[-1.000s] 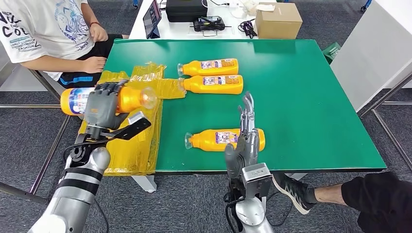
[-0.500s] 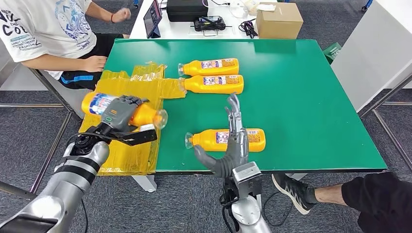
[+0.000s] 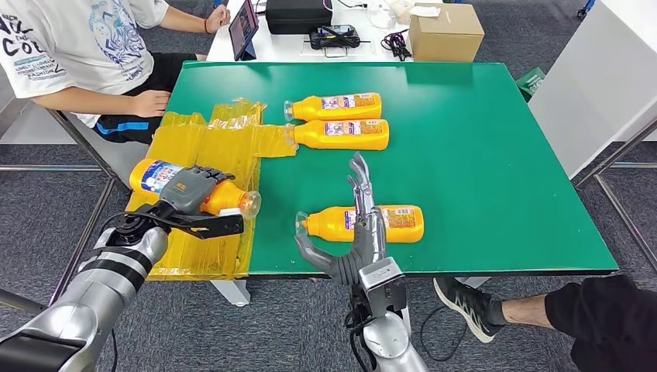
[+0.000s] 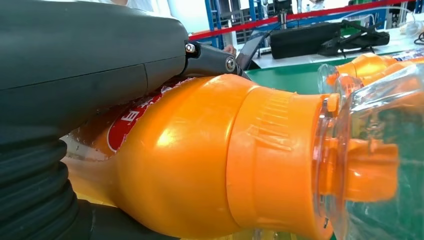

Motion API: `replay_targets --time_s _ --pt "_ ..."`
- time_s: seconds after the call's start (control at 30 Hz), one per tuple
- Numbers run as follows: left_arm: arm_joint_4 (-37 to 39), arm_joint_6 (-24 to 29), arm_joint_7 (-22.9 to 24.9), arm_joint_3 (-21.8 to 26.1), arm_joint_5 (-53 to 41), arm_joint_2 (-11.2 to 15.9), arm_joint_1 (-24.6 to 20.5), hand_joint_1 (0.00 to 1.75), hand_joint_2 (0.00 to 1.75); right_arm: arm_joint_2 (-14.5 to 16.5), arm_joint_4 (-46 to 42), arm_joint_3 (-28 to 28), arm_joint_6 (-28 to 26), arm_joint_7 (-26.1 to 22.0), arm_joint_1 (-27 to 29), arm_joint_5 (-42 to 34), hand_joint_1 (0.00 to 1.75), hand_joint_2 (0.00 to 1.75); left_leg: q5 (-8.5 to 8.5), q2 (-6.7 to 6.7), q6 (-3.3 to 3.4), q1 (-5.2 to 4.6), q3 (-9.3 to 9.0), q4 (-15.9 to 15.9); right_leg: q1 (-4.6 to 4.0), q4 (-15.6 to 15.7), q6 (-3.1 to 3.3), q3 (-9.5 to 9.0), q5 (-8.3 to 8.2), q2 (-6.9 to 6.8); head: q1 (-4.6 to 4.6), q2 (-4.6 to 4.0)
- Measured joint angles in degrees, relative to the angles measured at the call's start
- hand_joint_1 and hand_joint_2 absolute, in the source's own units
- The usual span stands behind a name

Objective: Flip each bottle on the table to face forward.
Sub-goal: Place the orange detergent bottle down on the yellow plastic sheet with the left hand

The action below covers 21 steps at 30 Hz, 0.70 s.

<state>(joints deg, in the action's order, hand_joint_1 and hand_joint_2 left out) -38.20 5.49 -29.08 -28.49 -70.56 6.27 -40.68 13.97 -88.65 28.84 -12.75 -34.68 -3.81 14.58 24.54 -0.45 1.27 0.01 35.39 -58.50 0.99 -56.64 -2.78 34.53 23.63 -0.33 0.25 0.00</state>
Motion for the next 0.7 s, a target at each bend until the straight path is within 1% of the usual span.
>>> replay_targets --time_s 0.2,0.5,0.7 --pt "1.65 -6.12 -0.71 -0.79 7.19 0.77 -0.22 1.75 1.75 0.0 0.68 0.24 0.93 0.67 -0.3 0.39 0.0 1.75 0.0 0.02 0.0 0.02 0.0 0.0 -0.01 -0.01 0.0 0.0 0.0 0.01 -0.01 0.0" --pt "5.09 -12.54 -0.62 -3.83 12.42 3.86 -1.01 1.75 1.75 0.05 3.9 1.04 2.89 1.48 -1.82 0.5 0.0 1.75 0.0 0.01 -0.01 0.06 0.0 0.01 -0.04 -0.01 0.01 -0.01 0.0 0.01 -0.01 0.0" --pt "7.14 -14.01 -0.69 -5.16 14.95 5.4 -1.0 1.75 1.75 0.26 5.98 1.76 3.7 1.96 -2.56 0.5 0.0 1.75 0.0 0.02 -0.01 0.06 -0.09 0.02 -0.03 -0.01 0.01 -0.1 0.0 0.01 -0.01 0.0"
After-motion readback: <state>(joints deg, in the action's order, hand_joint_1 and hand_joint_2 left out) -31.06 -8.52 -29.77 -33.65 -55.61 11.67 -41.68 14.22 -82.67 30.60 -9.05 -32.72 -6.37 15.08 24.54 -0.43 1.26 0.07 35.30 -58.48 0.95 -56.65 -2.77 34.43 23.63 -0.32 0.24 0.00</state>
